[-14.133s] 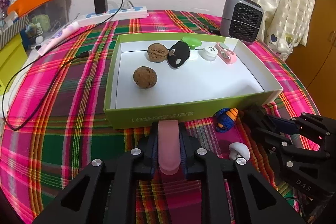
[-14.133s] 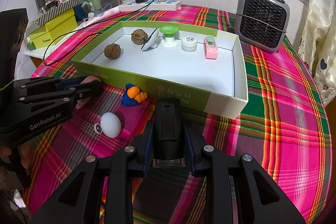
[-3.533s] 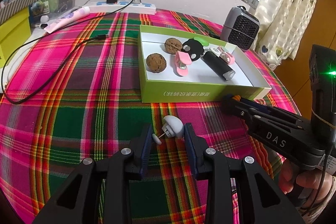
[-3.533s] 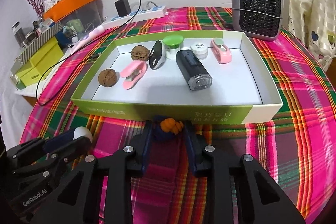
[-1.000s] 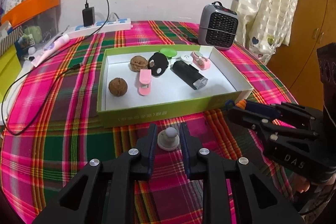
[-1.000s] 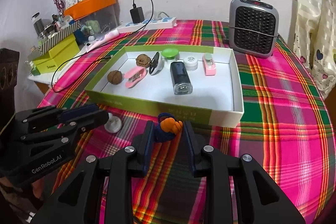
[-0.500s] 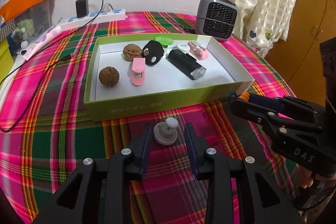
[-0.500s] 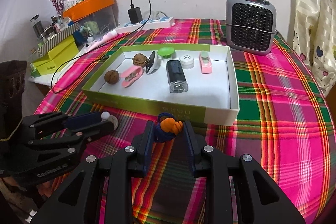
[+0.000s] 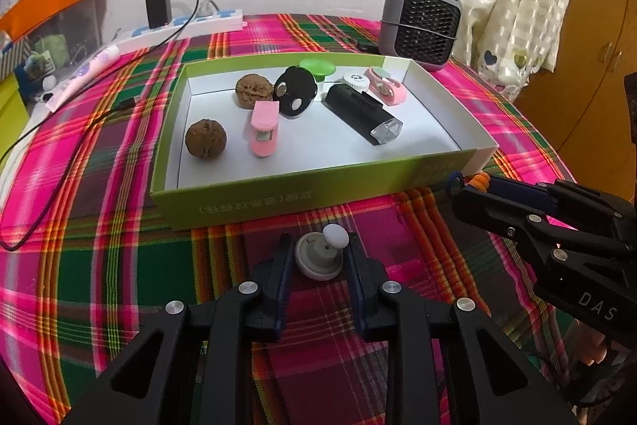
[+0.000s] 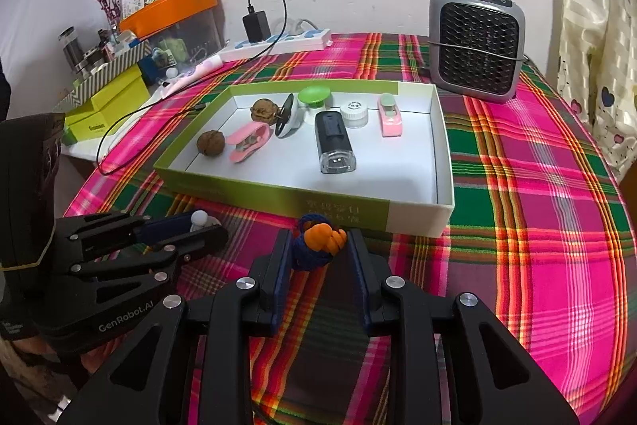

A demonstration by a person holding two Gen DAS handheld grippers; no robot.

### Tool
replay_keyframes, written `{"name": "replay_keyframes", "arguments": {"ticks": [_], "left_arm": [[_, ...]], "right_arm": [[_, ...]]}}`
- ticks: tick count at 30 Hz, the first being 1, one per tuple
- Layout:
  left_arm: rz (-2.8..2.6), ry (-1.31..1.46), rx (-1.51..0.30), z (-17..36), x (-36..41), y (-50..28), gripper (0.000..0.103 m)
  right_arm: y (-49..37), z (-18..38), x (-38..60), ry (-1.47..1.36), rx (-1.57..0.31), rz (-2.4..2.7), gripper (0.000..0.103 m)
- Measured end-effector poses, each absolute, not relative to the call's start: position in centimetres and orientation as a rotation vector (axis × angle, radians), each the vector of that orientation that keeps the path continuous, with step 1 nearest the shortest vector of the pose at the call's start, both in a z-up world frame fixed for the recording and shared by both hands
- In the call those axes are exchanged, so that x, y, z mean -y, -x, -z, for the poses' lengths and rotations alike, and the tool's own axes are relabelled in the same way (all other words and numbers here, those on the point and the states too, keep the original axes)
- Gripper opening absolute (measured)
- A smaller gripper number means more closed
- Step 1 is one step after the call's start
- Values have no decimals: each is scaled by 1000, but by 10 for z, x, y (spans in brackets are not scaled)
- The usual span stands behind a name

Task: Organize objects
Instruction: 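Lift the white egg toy and blue-orange toy with both grippers toward the box, then lower the egg toy into the box and open the left gripper while the right gripper releases the blue-orange toy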

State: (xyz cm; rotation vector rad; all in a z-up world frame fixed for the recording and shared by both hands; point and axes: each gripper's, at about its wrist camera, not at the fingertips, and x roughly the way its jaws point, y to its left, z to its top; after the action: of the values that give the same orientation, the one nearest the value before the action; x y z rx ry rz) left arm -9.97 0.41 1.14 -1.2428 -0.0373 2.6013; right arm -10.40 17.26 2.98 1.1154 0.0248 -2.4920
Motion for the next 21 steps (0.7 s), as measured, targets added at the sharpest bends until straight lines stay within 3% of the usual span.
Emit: {"name": "replay_keyframes", "arguments": {"ticks": [21], "left_arm": [[-2614, 1129, 59, -45, -7, 112, 23]], "right_arm": [[114, -49, -175, -1062, -30, 2524, 29]]}}
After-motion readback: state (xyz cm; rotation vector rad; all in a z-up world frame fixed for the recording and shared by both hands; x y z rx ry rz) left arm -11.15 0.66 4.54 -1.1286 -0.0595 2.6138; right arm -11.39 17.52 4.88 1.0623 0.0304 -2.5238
